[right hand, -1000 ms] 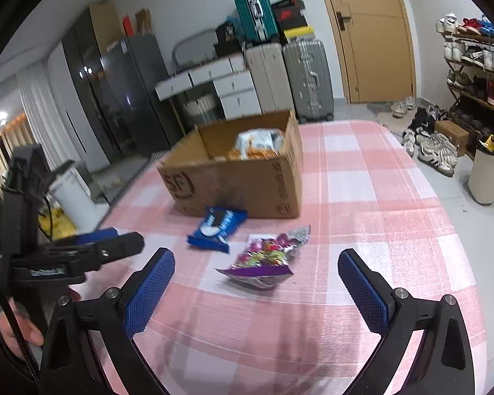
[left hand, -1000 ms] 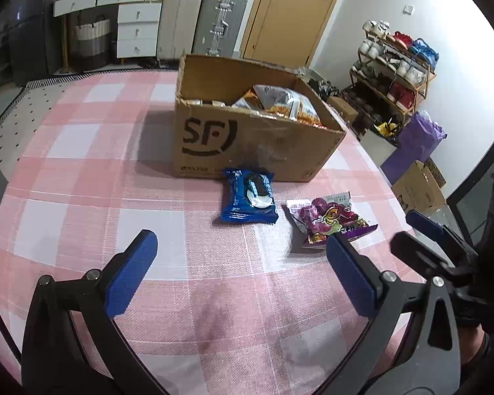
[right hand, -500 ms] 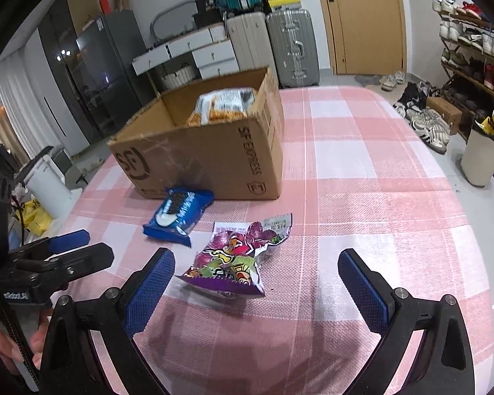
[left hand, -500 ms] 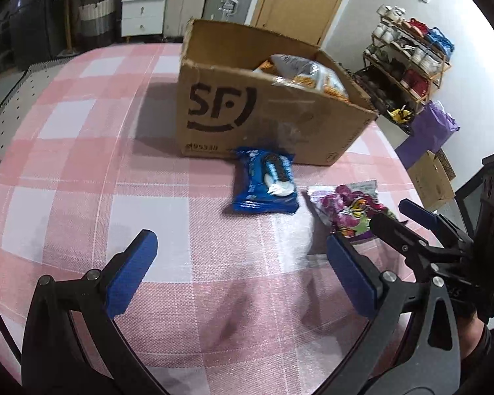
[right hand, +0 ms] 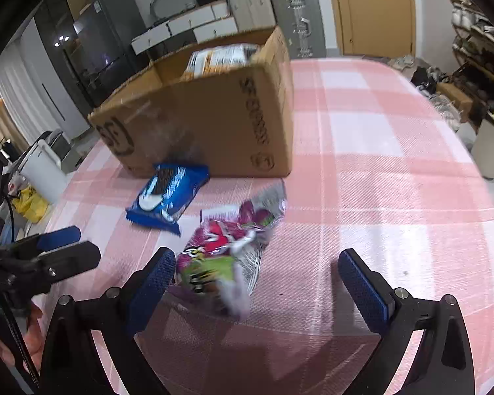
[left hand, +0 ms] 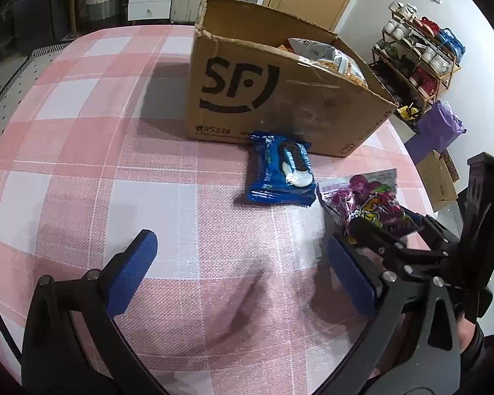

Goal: Organize snacks
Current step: 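Grasp the purple candy bag with the right gripper and lift it, then lower the left gripper onto the blue Oreo pack and grasp it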

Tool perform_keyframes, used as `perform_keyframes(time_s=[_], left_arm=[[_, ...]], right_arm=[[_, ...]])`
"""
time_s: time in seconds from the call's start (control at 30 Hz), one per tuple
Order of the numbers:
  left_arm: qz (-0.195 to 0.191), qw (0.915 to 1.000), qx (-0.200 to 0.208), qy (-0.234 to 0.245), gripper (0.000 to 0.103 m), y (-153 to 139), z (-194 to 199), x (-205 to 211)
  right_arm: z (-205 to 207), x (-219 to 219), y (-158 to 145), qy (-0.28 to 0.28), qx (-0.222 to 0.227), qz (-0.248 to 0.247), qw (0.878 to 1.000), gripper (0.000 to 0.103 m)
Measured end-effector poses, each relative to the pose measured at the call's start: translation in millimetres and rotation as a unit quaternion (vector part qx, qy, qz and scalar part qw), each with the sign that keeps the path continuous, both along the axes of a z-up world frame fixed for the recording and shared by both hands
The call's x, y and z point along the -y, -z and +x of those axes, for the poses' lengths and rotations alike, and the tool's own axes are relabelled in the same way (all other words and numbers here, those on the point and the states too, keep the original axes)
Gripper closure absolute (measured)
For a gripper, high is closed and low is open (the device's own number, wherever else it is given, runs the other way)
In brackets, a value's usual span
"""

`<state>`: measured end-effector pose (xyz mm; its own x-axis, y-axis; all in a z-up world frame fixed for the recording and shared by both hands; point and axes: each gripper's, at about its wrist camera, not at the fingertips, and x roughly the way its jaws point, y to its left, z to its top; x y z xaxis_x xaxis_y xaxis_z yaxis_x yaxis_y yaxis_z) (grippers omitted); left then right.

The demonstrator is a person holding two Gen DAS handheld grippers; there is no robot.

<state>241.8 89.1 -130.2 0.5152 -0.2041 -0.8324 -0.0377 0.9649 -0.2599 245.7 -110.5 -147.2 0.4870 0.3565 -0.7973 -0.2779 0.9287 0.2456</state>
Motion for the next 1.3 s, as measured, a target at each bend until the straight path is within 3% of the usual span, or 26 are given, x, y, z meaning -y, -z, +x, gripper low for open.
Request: perform_keyframes(time_s=[0.1,0.17,0.3,0.8,1.3], left_arm=[[-0.002,1.0000,-0.004,-0.002,0.001,3.6,2.4,-2.7],[-0.002,1.0000,-0.005,-0.004,0.001,4.3,4.7,-3.2],[-0.003,1.0000,-0.006,-0.007,0.001,5.5,5.7,-2.4],[0.011,0.9999,-0.003,0.005,0.001,-3.2,-0.4,1.8],[0.064,0.9974,-0.018,0.028,0.001,-5.3,42.4,41.4]], right_arm=[[-0.3,-6.6,1.4,-0.012,0.010,-0.013,1.000,0.004],[-1.8,-10.3,1.3,-0.020,0.020,-0.018,0.999,0.014],[-4.6,-14.6,0.7,-0.037,0.029,-0.018,0.999,0.049],[-16.3,0.1,-5.3,-0.031,0.032,0.007,0.999,0.054],[-36.7,46.1,-23.1,-0.006,0.054,0.045,0.998,0.054]])
